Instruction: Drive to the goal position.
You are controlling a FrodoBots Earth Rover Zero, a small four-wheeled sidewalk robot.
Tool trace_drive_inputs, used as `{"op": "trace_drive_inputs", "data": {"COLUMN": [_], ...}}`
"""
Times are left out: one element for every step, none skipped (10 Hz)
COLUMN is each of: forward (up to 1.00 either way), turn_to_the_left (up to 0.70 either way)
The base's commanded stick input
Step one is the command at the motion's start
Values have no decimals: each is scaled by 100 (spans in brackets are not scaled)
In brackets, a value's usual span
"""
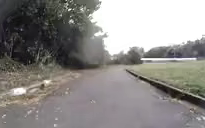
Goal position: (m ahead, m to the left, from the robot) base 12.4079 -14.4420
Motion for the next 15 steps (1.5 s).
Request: {"op": "trace_drive_inputs", "data": {"forward": [100,100,100,100,100,100,100,100,100,100,100,100,100,100,100], "turn_to_the_left": [-10,-10,-10,-27,-34,-21,-25,-29,-32,-35,-31,-19,-2,-1,0]}}
